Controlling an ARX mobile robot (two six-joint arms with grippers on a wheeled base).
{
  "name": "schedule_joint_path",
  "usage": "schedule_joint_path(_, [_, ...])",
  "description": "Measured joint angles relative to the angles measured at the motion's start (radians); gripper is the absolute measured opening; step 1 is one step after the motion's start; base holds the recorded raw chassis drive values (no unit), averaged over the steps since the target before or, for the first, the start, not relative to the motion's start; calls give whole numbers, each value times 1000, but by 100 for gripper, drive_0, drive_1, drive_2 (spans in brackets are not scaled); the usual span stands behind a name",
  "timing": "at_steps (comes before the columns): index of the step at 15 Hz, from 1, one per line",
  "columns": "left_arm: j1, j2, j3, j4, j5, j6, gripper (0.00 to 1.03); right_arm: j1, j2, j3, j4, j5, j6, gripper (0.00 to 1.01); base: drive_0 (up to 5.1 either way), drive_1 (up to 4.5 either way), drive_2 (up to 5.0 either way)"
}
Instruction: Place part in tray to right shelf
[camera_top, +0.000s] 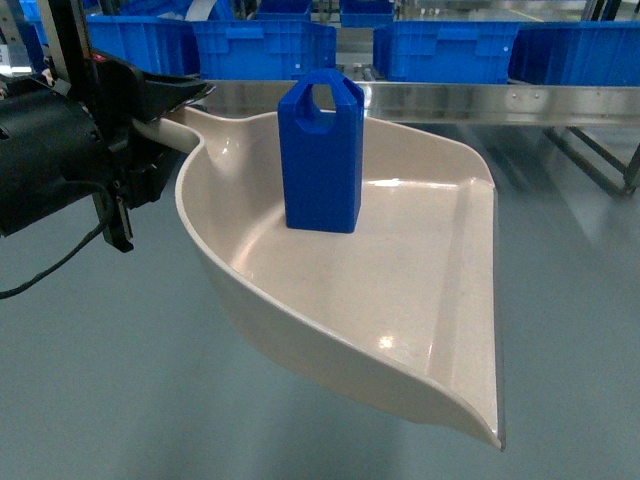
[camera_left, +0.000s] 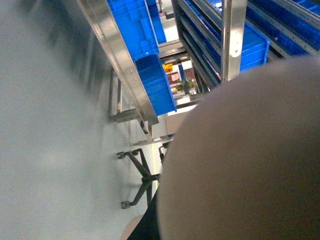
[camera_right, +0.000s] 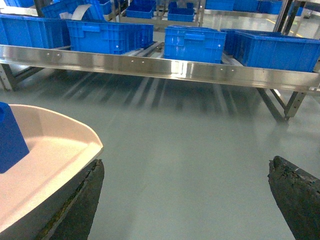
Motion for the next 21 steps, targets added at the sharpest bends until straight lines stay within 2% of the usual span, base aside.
schedule_joint_path(6, [0,0,0,0,0,0,13,0,-1,0,0,0,0,98,0,0,0])
schedule_joint_path(21, [0,0,0,1,0,-1,13,0,0,0,1,0,0,98,3,410,-404])
